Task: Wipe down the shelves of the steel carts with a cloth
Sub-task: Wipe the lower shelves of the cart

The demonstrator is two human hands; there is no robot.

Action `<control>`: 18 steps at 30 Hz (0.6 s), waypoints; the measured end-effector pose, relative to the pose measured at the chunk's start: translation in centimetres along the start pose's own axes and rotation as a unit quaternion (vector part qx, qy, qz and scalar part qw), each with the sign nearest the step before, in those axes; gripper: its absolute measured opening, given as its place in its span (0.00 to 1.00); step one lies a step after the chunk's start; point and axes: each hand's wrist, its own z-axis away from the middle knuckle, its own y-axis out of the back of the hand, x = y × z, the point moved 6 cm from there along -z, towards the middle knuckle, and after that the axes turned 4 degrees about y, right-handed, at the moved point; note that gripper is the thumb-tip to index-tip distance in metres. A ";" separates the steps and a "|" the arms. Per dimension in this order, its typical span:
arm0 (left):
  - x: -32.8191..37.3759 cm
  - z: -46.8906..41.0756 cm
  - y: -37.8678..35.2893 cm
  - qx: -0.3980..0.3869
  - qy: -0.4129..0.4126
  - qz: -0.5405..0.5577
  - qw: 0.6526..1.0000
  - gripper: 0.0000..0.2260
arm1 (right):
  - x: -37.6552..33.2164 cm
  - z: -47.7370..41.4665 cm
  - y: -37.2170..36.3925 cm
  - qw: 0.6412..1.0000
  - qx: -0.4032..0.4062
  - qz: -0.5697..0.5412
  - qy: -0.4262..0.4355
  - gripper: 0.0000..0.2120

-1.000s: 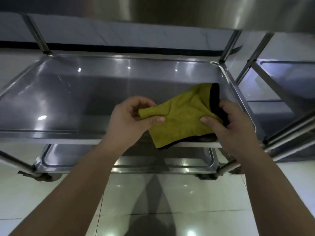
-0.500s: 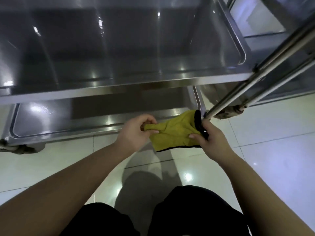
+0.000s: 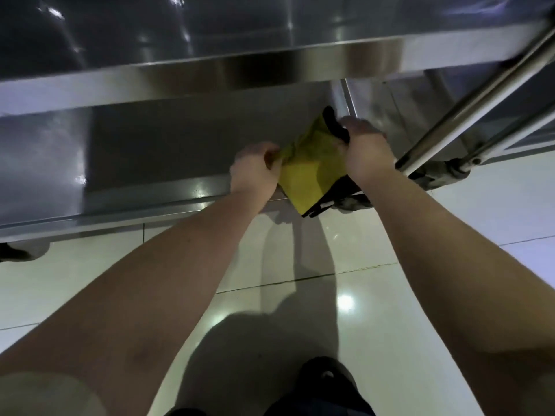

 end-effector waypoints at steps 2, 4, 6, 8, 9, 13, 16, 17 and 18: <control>-0.9 -0.2 -0.6 0.026 -0.029 -0.113 0.993 0.16 | -0.3 -0.4 -2.4 0.996 -0.008 0.080 -0.032 0.26; -2.2 0.1 -0.9 0.044 -0.064 -0.184 0.980 0.19 | -1.4 1.0 -5.3 0.993 -0.035 0.094 -0.067 0.33; -3.6 0.1 -0.9 0.030 -0.083 -0.244 0.966 0.23 | -2.4 2.3 -8.1 0.991 -0.065 0.064 -0.097 0.35; -4.9 -0.6 -0.9 0.000 -0.091 -0.294 0.951 0.24 | -2.8 2.4 -10.0 0.988 -0.080 0.075 -0.110 0.36; -5.5 -1.1 -0.9 -0.014 -0.095 -0.316 0.944 0.25 | -2.9 2.1 -10.5 0.986 -0.087 0.087 -0.115 0.36; -7.4 -1.9 -1.0 -0.045 -0.090 -0.350 0.931 0.26 | -2.8 0.8 -11.5 0.979 -0.121 0.129 -0.104 0.36; -7.6 -1.9 -0.7 -0.017 -0.072 -0.317 0.946 0.26 | -0.8 -1.0 -10.7 0.981 -0.123 0.146 -0.025 0.35; -7.5 -2.0 -0.8 -0.016 -0.062 -0.317 0.946 0.26 | 0.5 -1.9 -9.9 0.980 -0.125 0.152 -0.012 0.35; -7.7 -2.1 -0.9 -0.020 -0.045 -0.317 0.947 0.26 | 1.7 -2.9 -9.4 0.979 -0.132 0.156 -0.015 0.35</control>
